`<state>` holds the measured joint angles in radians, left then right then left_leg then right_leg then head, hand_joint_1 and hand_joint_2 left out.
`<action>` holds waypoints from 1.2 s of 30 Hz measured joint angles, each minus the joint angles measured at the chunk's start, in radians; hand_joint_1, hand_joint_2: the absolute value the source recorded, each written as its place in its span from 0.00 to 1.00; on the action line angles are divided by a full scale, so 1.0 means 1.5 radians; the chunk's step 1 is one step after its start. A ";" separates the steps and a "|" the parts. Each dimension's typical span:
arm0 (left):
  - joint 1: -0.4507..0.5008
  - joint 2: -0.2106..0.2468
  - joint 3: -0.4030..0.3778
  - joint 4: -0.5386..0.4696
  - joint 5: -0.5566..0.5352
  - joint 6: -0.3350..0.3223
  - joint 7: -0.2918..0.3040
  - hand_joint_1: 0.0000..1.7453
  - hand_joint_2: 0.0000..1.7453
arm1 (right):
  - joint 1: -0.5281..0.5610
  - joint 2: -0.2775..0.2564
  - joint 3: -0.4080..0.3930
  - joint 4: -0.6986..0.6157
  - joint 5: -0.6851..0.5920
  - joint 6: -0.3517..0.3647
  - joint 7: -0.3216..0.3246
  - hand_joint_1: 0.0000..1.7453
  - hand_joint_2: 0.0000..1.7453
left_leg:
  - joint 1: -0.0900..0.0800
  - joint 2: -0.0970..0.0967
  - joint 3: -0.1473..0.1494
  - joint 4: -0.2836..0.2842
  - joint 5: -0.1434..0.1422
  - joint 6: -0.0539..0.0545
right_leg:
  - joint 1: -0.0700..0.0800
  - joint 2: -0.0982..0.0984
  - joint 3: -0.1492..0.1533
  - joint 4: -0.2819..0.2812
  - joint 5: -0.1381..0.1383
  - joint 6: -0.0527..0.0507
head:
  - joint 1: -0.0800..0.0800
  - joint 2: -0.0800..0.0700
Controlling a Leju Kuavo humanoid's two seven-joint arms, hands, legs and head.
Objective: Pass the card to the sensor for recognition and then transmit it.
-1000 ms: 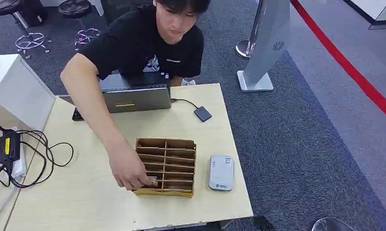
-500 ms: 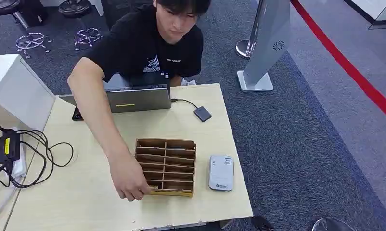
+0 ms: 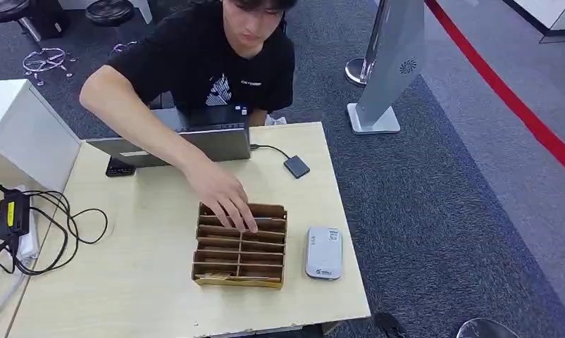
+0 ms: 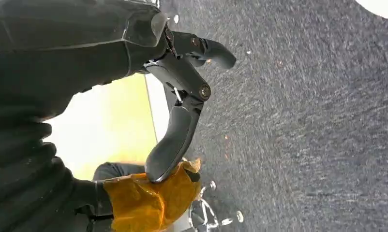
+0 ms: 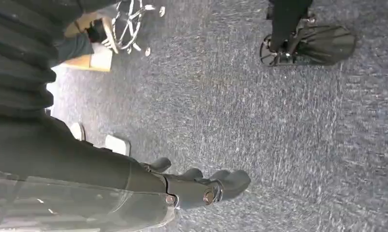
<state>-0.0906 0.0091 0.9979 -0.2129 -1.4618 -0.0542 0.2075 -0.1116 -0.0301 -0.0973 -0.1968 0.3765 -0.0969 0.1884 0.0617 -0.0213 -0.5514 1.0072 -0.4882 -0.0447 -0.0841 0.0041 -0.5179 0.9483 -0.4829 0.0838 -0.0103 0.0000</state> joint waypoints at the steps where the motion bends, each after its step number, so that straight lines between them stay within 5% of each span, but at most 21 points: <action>1: 0.000 -0.001 0.000 0.000 0.001 0.000 0.000 0.00 1.00 | 0.000 0.000 -0.003 0.000 -0.001 0.000 -0.001 0.00 0.00 | 0.000 0.000 0.000 0.000 0.000 0.000 | 0.000 0.000 0.000 0.000 0.000 0.000 | 0.000 0.000; 4: 0.000 -0.003 0.000 0.000 0.001 0.000 0.001 0.00 1.00 | 0.000 0.000 -0.008 0.000 -0.002 0.000 -0.001 0.00 0.00 | 0.000 0.000 0.000 0.000 0.000 0.000 | 0.000 0.000 0.000 0.000 0.000 0.000 | 0.000 0.000; 5: 0.000 -0.003 0.000 0.000 0.001 0.000 0.000 0.00 0.00 | 0.000 0.000 -0.011 -0.001 -0.002 0.000 -0.002 0.00 0.00 | 0.000 0.000 0.000 0.000 0.000 0.000 | 0.000 0.000 0.000 0.000 0.000 0.000 | 0.000 0.000; 7: 0.000 -0.003 0.002 0.000 0.010 -0.027 -0.001 0.00 0.00 | 0.000 0.000 -0.012 -0.001 0.006 0.019 -0.008 0.00 0.00 | 0.000 0.000 0.000 0.000 0.000 0.000 | 0.000 0.000 0.000 0.000 0.000 0.000 | 0.000 0.000; 11: 0.000 0.005 0.004 0.000 0.000 -0.223 -0.044 0.00 0.00 | -0.004 0.002 0.014 -0.001 0.080 0.217 -0.035 0.00 0.00 | 0.000 0.000 0.000 0.000 0.000 0.000 | 0.000 0.000 0.000 0.000 0.000 0.000 | 0.000 0.000; 12: 0.001 0.008 0.003 0.000 -0.006 -0.228 -0.049 0.00 0.00 | -0.005 0.002 0.023 -0.001 0.087 0.230 -0.033 0.00 0.00 | 0.000 0.000 0.000 0.000 0.000 0.000 | 0.000 0.000 0.000 0.000 0.000 0.000 | 0.000 0.000; 13: 0.003 0.008 0.003 0.000 -0.007 -0.206 -0.049 0.00 0.00 | -0.006 0.002 0.027 -0.001 0.080 0.211 -0.023 0.00 0.00 | 0.000 0.000 0.000 0.000 0.000 0.000 | 0.000 0.000 0.000 0.000 0.000 0.000 | 0.000 0.000; 16: 0.003 0.008 0.002 0.000 0.006 -0.093 -0.030 0.00 0.00 | -0.009 0.000 0.001 -0.003 0.019 0.043 -0.025 0.00 0.00 | 0.000 0.000 0.000 0.000 0.000 0.000 | 0.000 -0.001 0.000 0.000 0.000 0.000 | 0.000 0.000; 17: 0.002 0.008 0.002 0.000 0.004 -0.092 -0.026 0.00 0.00 | -0.012 -0.001 -0.011 -0.003 0.026 0.018 -0.025 0.00 0.00 | 0.000 0.000 0.000 0.000 0.000 0.000 | 0.000 0.000 0.000 0.000 0.000 0.000 | 0.000 0.000; 19: 0.002 0.009 0.000 0.000 -0.011 -0.116 -0.029 0.00 0.00 | -0.013 -0.004 -0.011 -0.002 0.060 0.076 -0.027 0.00 0.00 | 0.000 0.000 0.000 0.000 0.000 0.000 | 0.000 0.000 0.000 0.000 0.000 0.000 | 0.001 0.000; 21: 0.001 0.012 -0.008 0.000 -0.028 -0.150 -0.035 0.00 0.00 | -0.012 -0.005 0.001 -0.002 0.100 0.214 -0.042 0.00 0.00 | 0.000 0.001 0.001 0.000 0.000 0.000 | 0.000 0.001 0.000 0.000 0.000 0.000 | 0.000 0.000; 23: 0.002 0.009 -0.016 0.000 -0.035 -0.130 -0.032 0.00 0.00 | -0.007 -0.004 0.015 -0.002 0.103 0.294 -0.036 0.00 0.00 | 0.000 0.000 0.000 0.000 0.000 0.000 | 0.000 0.000 0.000 0.000 0.000 0.000 | 0.000 0.000; 25: 0.002 0.007 -0.017 0.000 -0.026 -0.064 -0.012 0.00 0.00 | -0.004 0.000 0.014 -0.002 0.085 0.244 -0.020 0.00 0.00 | 0.000 0.000 0.000 0.000 0.000 0.000 | 0.000 0.000 0.000 0.000 0.000 0.000 | -0.001 0.000; 28: 0.001 0.007 -0.017 0.000 -0.014 -0.044 -0.016 0.00 0.00 | -0.006 -0.001 -0.005 -0.002 0.074 0.045 -0.023 0.00 0.00 | 0.000 0.000 0.000 0.000 0.000 0.000 | 0.000 0.000 0.001 0.000 0.000 0.000 | 0.000 0.000; 29: 0.001 0.007 -0.017 0.000 -0.014 -0.068 -0.030 0.00 0.00 | -0.006 -0.001 -0.005 -0.002 0.086 0.028 -0.029 0.00 0.00 | 0.000 0.000 0.000 0.000 0.000 0.000 | 0.000 0.000 0.001 0.000 0.000 0.000 | 0.000 0.000; 31: 0.001 0.010 -0.017 0.000 -0.023 -0.107 -0.042 0.00 0.00 | -0.006 -0.002 -0.003 -0.002 0.109 0.099 -0.035 0.00 0.00 | 0.000 0.001 0.001 0.000 0.000 0.000 | 0.000 0.001 0.001 0.000 0.000 0.000 | 0.001 0.000; 33: 0.002 0.005 -0.020 0.000 -0.031 -0.064 -0.031 0.00 0.00 | -0.003 -0.002 0.000 -0.002 0.106 0.148 -0.014 0.00 0.00 | 0.000 0.000 0.001 0.000 0.000 0.000 | 0.000 0.000 0.001 0.000 0.000 0.000 | 0.000 0.000; 36: 0.002 0.002 -0.018 0.000 -0.017 0.011 -0.007 0.00 0.00 | 0.001 0.004 -0.017 -0.002 0.067 0.077 -0.012 0.00 0.00 | -0.001 0.000 0.001 0.000 0.000 0.000 | -0.001 0.000 0.000 0.000 0.000 0.000 | -0.001 0.000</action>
<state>-0.0877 0.0126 0.9716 -0.2125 -1.4870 -0.0377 0.1973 -0.1097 -0.0244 -0.1233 -0.1991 0.4768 0.0182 0.1701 0.0604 -0.0215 -0.5503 1.0065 -0.4886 -0.0441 -0.0854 0.0037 -0.5173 0.9486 -0.4835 0.0842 -0.0118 0.0000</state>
